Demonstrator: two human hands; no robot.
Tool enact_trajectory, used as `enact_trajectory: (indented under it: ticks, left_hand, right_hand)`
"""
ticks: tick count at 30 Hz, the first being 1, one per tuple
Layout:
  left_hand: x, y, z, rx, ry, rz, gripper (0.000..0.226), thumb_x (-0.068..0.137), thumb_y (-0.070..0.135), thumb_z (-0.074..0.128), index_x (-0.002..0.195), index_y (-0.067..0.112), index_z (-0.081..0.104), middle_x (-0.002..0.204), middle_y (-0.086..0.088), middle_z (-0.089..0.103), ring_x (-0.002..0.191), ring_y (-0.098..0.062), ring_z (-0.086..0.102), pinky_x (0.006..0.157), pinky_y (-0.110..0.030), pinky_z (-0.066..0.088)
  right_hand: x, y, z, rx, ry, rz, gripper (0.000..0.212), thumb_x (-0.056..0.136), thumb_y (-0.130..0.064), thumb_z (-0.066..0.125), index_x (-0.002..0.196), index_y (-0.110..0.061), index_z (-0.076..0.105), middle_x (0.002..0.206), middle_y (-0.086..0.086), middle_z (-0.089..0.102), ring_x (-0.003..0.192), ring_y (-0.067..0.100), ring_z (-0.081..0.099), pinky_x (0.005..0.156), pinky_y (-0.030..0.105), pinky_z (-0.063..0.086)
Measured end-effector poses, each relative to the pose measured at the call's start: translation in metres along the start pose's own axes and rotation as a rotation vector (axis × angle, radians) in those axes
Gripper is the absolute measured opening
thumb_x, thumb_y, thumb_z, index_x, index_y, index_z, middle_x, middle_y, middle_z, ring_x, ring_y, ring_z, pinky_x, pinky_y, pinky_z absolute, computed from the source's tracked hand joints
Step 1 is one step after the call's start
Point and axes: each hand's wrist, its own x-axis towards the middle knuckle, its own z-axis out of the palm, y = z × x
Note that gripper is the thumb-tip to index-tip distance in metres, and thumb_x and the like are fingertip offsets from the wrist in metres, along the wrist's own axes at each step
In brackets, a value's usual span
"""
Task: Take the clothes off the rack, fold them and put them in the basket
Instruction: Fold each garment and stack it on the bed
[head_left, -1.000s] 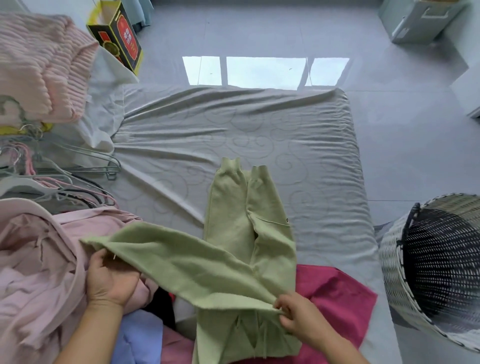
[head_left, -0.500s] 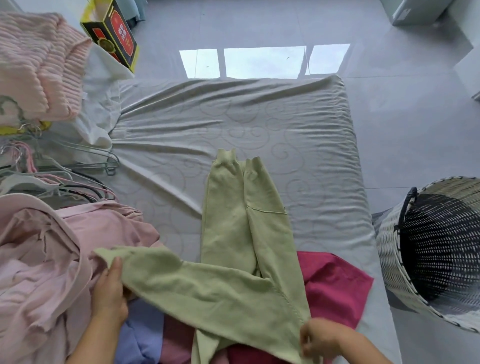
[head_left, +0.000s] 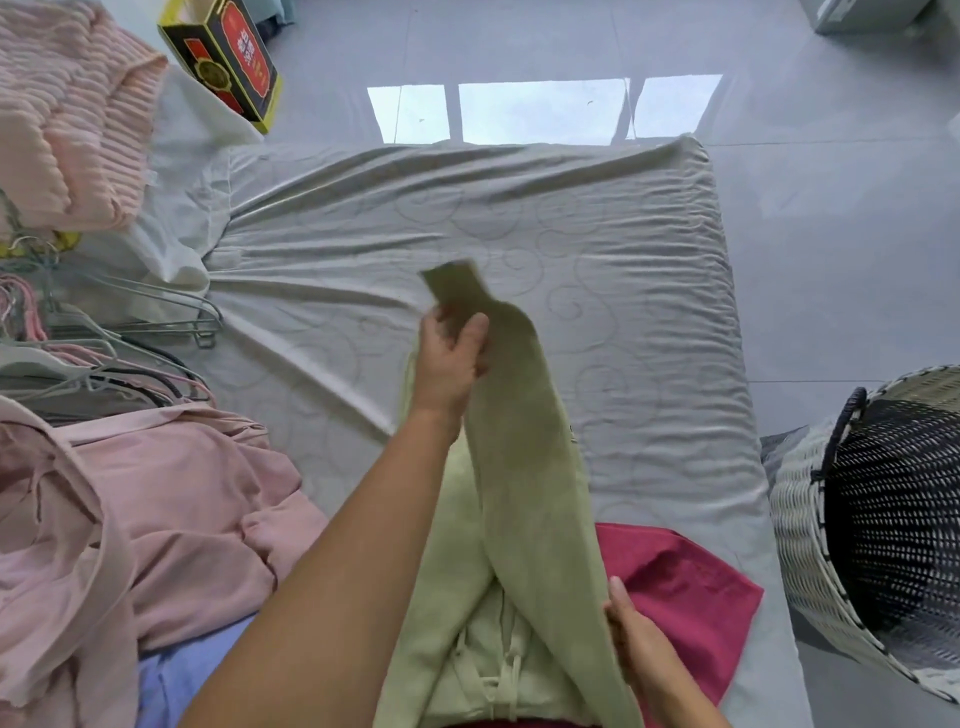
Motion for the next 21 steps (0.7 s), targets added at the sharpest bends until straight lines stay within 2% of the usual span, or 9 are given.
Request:
enact_trajectory:
  ticks: [2,3,6,9,11,14,16,19,21]
  left_hand:
    - [0.004,-0.034,0.0,0.269,-0.007,-0.121,0.05,0.091,0.015,0.058,0.134,0.007,0.034,0.131,-0.016,0.048,0.112,-0.024,0.052,0.094,-0.033,0.042]
    - [-0.004,-0.053,-0.007,0.428,0.005,-0.192,0.055,0.089,0.015,0.061,0.136,0.004,0.035,0.134,-0.015,0.046,0.118,-0.024,0.049,0.095,-0.029,0.039]
    - [-0.047,-0.109,-0.041,0.774,-0.053,-0.303,0.052,0.085,0.017,0.065,0.128,0.0,0.042,0.13,-0.015,0.048,0.111,-0.026,0.052,0.088,-0.024,0.038]
    - [-0.08,-0.137,-0.061,0.817,-0.062,-0.287,0.045,0.084,0.018,0.067,0.121,0.003,0.046,0.115,-0.012,0.05,0.081,-0.011,0.05,0.07,-0.014,0.037]
    - [-0.088,-0.138,-0.065,0.853,-0.028,-0.252,0.041,0.085,0.019,0.066,0.119,0.005,0.048,0.11,-0.009,0.05,0.075,-0.006,0.046,0.066,-0.014,0.036]
    - [-0.094,-0.136,-0.08,1.043,0.065,-0.156,0.046,0.084,0.022,0.065,0.124,0.007,0.048,0.124,-0.01,0.044,0.104,-0.019,0.049,0.087,-0.026,0.039]
    - [-0.101,-0.135,-0.102,1.188,0.153,-0.231,0.055,0.082,0.028,0.068,0.127,0.007,0.045,0.129,-0.012,0.042,0.118,-0.028,0.044,0.094,-0.036,0.038]
    - [-0.122,-0.143,-0.137,1.035,0.117,-0.514,0.047,0.082,0.027,0.069,0.117,0.005,0.046,0.126,-0.016,0.052,0.114,-0.031,0.052,0.086,-0.034,0.042]
    - [-0.137,-0.15,-0.149,0.819,0.035,-0.628,0.033,0.079,0.028,0.072,0.102,0.01,0.054,0.116,-0.016,0.063,0.104,-0.029,0.06,0.085,-0.035,0.047]
  right_hand:
    - [0.005,0.001,-0.008,-0.028,0.033,-0.064,0.054,0.087,-0.059,0.043,0.091,-0.015,0.075,0.088,0.001,0.075,0.09,0.016,0.067,0.089,0.034,0.049]
    - [0.006,0.001,-0.009,-0.041,0.045,-0.082,0.052,0.086,-0.058,0.046,0.094,-0.015,0.075,0.095,0.002,0.074,0.097,0.017,0.066,0.096,0.036,0.046]
    - [0.01,-0.001,-0.007,-0.114,0.055,-0.104,0.027,0.092,-0.026,0.056,0.093,-0.004,0.07,0.089,0.008,0.074,0.089,0.024,0.068,0.088,0.04,0.049]
    - [0.014,0.001,-0.005,-0.256,0.095,-0.164,0.015,0.091,-0.013,0.058,0.096,-0.002,0.067,0.085,0.006,0.073,0.081,0.022,0.067,0.076,0.035,0.052]
    - [0.016,0.005,-0.004,-0.338,0.125,-0.168,0.009,0.09,-0.01,0.059,0.093,-0.007,0.066,0.084,0.001,0.071,0.077,0.016,0.065,0.069,0.027,0.051]
    - [0.014,0.012,0.003,-0.416,0.191,-0.186,0.005,0.086,-0.015,0.065,0.09,-0.013,0.064,0.093,0.006,0.071,0.087,0.021,0.065,0.081,0.036,0.051]
    - [0.012,0.016,0.005,-0.598,0.33,-0.205,0.023,0.079,-0.023,0.072,0.095,-0.016,0.057,0.104,0.009,0.061,0.102,0.027,0.056,0.088,0.037,0.043]
    - [0.0,0.015,0.007,-0.495,0.459,-0.17,0.043,0.071,-0.02,0.079,0.104,-0.011,0.054,0.109,0.014,0.053,0.104,0.03,0.051,0.088,0.036,0.04]
    - [-0.006,0.012,0.008,-0.39,0.349,-0.132,0.03,0.075,-0.018,0.077,0.096,-0.01,0.057,0.101,0.012,0.063,0.094,0.027,0.06,0.079,0.034,0.044]
